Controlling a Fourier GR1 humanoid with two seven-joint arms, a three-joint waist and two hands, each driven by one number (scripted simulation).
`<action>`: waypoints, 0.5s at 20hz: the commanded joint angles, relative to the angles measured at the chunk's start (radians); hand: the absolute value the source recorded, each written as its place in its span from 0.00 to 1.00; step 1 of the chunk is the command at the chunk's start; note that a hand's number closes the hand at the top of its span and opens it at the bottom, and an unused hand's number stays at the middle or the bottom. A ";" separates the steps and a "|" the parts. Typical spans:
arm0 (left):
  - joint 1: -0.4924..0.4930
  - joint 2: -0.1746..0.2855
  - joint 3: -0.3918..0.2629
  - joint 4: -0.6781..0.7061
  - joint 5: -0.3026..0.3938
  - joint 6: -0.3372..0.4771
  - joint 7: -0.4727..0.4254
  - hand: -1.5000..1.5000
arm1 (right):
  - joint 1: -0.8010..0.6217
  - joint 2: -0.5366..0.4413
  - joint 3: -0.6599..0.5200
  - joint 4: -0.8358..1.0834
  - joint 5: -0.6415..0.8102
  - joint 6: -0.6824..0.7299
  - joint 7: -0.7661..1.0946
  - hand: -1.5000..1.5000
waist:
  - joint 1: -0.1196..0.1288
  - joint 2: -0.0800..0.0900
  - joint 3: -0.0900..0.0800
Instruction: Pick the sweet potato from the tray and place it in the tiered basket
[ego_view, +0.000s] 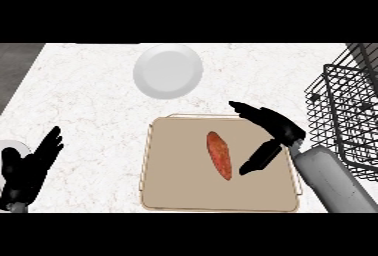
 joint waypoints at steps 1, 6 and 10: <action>0.000 -0.017 0.025 0.046 -0.023 -0.019 -0.036 0.50 | -0.074 0.050 -0.019 -0.033 -0.012 0.050 0.169 0.00 | -0.007 0.000 0.000; -0.005 -0.002 0.047 -0.044 -0.012 -0.016 0.055 0.50 | -0.120 0.038 -0.039 0.036 -0.061 0.189 0.266 0.00 | -0.004 0.000 0.000; -0.038 -0.020 0.067 0.037 -0.030 -0.052 0.012 0.50 | -0.071 0.021 -0.033 -0.002 0.002 0.216 0.299 0.00 | -0.011 0.001 0.000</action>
